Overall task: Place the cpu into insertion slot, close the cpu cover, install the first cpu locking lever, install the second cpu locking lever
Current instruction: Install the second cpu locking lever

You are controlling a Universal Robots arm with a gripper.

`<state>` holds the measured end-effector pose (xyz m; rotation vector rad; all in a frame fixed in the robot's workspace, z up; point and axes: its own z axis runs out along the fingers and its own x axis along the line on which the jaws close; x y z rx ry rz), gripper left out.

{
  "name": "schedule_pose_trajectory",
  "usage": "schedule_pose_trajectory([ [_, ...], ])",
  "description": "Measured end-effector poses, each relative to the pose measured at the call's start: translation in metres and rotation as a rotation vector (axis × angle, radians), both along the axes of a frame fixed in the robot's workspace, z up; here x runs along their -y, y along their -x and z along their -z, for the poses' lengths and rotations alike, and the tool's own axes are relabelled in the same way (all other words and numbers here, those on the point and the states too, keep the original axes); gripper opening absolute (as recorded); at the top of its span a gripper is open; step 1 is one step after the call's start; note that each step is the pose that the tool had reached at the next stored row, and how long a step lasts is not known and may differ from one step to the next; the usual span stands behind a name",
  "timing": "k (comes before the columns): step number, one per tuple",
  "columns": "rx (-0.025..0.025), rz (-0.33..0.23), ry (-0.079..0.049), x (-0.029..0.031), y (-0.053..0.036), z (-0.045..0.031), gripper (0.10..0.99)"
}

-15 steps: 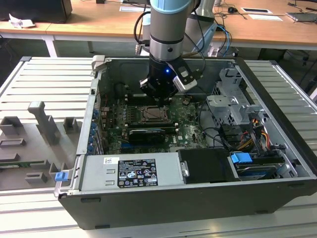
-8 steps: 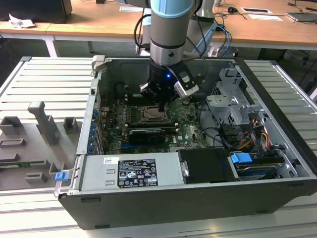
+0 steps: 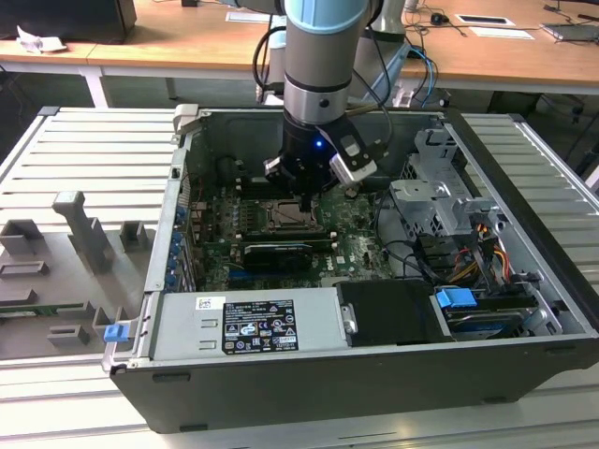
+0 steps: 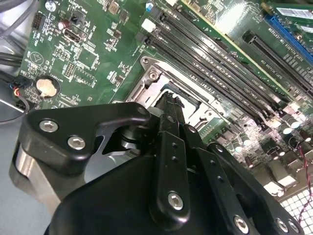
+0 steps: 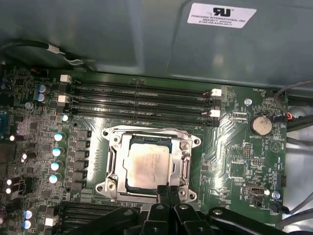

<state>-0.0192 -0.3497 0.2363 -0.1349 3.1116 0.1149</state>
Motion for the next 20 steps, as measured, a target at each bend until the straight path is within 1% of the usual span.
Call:
schedule_pose_trajectory([
  [8,0.0000,0.000,0.000,0.0089,0.0000,0.0003,0.106],
  [12,0.0000,0.000,0.000,0.0148,0.0000,0.0005,0.106],
  [18,0.0000,0.000,0.000,0.0189,0.0000,0.0005,0.106],
  [20,-0.0003,0.000,0.000,0.0212,0.0000,0.0009,0.106],
])
